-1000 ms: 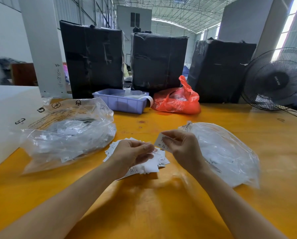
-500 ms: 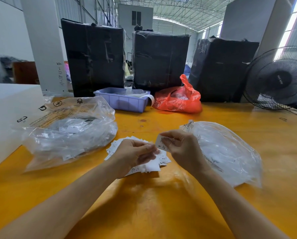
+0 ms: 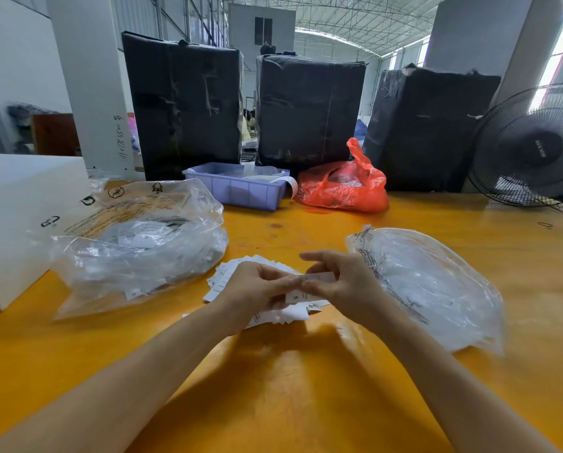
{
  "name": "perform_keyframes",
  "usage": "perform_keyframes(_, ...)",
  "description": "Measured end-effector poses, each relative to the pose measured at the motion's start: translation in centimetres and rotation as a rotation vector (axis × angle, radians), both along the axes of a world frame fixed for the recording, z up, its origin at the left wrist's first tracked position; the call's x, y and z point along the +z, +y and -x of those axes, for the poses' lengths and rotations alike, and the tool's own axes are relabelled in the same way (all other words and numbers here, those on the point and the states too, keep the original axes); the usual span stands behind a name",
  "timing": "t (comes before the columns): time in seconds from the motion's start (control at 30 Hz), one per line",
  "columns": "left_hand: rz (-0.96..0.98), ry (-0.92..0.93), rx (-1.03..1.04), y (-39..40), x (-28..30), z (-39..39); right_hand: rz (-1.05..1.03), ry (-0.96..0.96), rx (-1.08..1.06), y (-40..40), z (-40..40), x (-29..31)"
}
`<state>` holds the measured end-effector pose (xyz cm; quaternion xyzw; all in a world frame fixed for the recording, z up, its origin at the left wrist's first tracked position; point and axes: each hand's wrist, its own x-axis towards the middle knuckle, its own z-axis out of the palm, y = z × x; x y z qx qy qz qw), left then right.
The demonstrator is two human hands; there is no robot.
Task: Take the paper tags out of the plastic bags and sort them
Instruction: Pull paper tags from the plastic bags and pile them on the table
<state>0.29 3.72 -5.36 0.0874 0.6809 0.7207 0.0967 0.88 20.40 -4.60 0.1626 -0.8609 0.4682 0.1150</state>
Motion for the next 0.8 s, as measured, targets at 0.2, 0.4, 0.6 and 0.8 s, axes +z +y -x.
perform_keyframes(0.2,-0.077,-0.005,0.065,0.2,0.0,0.3,0.307,-0.07,-0.069,0.2,0.3,0.1)
perform_keyframes(0.4,-0.107,-0.008,0.152,0.8,-0.3,0.2,0.303,-0.011,-0.109,-1.2,-0.6,0.0)
perform_keyframes(0.6,-0.172,-0.074,0.319,1.1,-0.3,0.2,0.213,-0.204,0.052,-2.2,-1.5,0.3)
perform_keyframes(0.8,-0.246,-0.112,0.323,1.1,0.4,-0.3,0.1,-0.006,0.014,-2.6,-1.6,-0.1)
